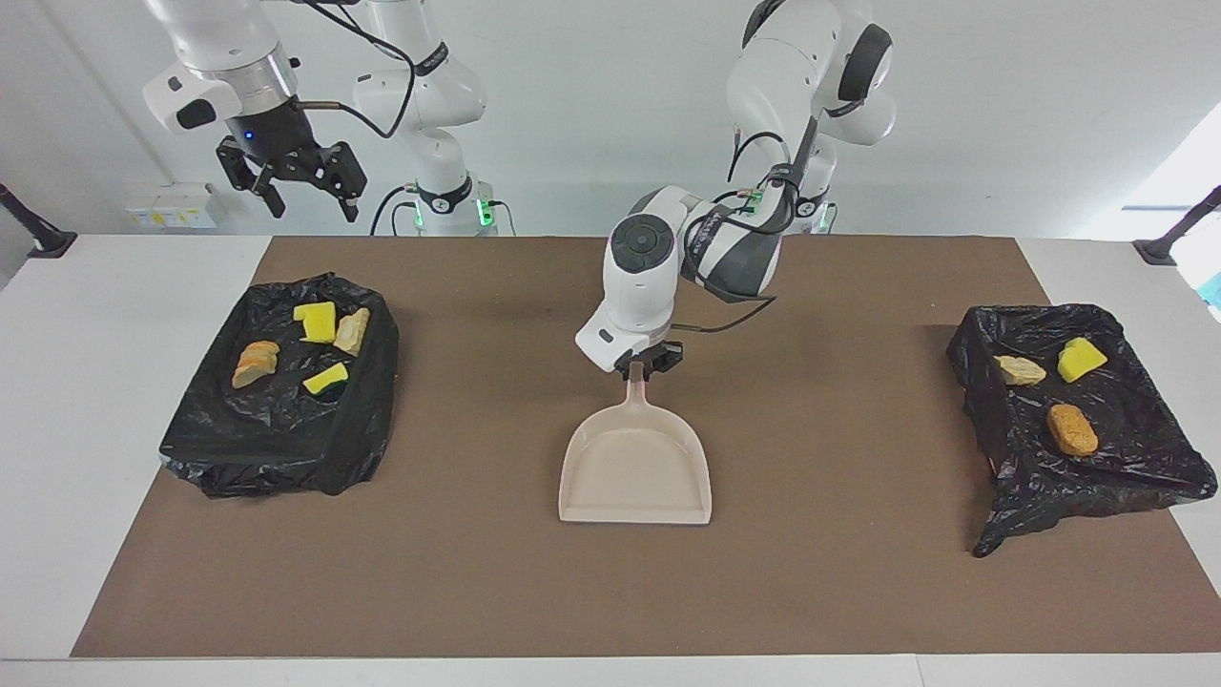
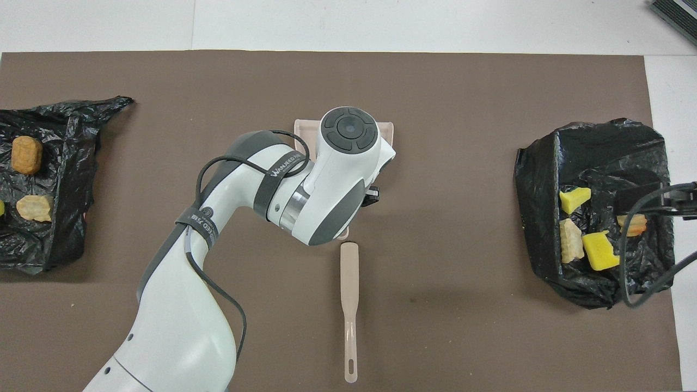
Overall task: Sweep and dump trash in bin
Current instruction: 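Place the empty dustpan at the table center with the left gripper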
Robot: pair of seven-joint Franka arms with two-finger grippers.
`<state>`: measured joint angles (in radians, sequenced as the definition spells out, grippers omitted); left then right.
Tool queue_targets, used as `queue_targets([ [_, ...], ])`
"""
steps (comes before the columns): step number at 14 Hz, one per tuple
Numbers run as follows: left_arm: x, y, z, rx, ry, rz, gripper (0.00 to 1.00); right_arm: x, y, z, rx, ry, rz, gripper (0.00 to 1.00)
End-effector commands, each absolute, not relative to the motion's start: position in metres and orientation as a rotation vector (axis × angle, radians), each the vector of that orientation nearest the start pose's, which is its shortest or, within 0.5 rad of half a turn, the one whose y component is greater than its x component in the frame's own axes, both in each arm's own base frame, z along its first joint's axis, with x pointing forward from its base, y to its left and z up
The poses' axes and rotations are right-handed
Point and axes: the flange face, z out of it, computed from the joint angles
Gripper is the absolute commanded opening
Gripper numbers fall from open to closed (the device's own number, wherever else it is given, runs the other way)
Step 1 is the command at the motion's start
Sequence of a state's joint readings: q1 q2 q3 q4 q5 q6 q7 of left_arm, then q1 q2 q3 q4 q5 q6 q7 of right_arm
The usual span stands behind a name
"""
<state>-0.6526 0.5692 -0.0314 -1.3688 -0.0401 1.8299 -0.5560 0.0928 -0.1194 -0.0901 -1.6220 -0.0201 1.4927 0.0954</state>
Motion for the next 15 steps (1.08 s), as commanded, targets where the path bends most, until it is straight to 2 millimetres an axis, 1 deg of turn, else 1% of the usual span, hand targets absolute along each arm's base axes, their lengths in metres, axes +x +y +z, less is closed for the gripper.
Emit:
queue_targets([
  [1, 0.545, -0.436, 0.381, -3.111, 0.159, 0.181, 1.0, 0.507, -0.007, 0.657, -3.129, 0.107, 0.004, 1.0],
  [2, 0.544, -0.432, 0.385, -3.114, 0.155, 0.175, 1.0, 0.506, -0.007, 0.657, -3.129, 0.107, 0.006, 1.0],
  [3, 0.545, -0.427, 0.398, -3.121, 0.157, 0.162, 1.0, 0.506, -0.008, 0.657, -3.128, 0.109, 0.006, 1.0],
  [4, 0.551, -0.417, 0.41, -3.129, 0.153, 0.148, 1.0, 0.506, -0.007, 0.657, -3.129, 0.107, 0.006, 1.0],
  [6, 0.563, -0.388, 0.433, -3.139, 0.139, 0.134, 1.0, 0.506, -0.007, 0.657, -3.129, 0.107, 0.006, 1.0],
  [7, 0.572, -0.369, 0.444, -3.141, 0.15, 0.136, 1.0, 0.506, -0.008, 0.656, -3.129, 0.109, 0.008, 1.0],
  [8, 0.582, -0.347, 0.448, -3.137, 0.168, 0.152, 1.0, 0.506, -0.008, 0.656, -3.128, 0.109, 0.008, 1.0],
  [9, 0.587, -0.335, 0.45, -3.131, 0.221, 0.171, 1.0, 0.507, -0.009, 0.657, -3.128, 0.112, 0.004, 1.0],
  [10, 0.593, -0.32, 0.456, -3.133, 0.235, 0.166, 1.0, 0.507, -0.009, 0.657, -3.128, 0.109, 0.004, 1.0],
  [11, 0.602, -0.297, 0.467, -3.141, 0.216, 0.147, 1.0, 0.507, -0.009, 0.656, -3.128, 0.112, 0.006, 1.0],
  [13, 0.611, -0.261, 0.483, -3.147, 0.256, 0.15, 1.0, 0.506, -0.009, 0.656, -3.128, 0.109, 0.008, 1.0],
  [15, 0.618, -0.205, 0.507, -3.155, 0.288, 0.165, 1.0, 0.506, -0.009, 0.656, -3.128, 0.112, 0.008, 1.0],
])
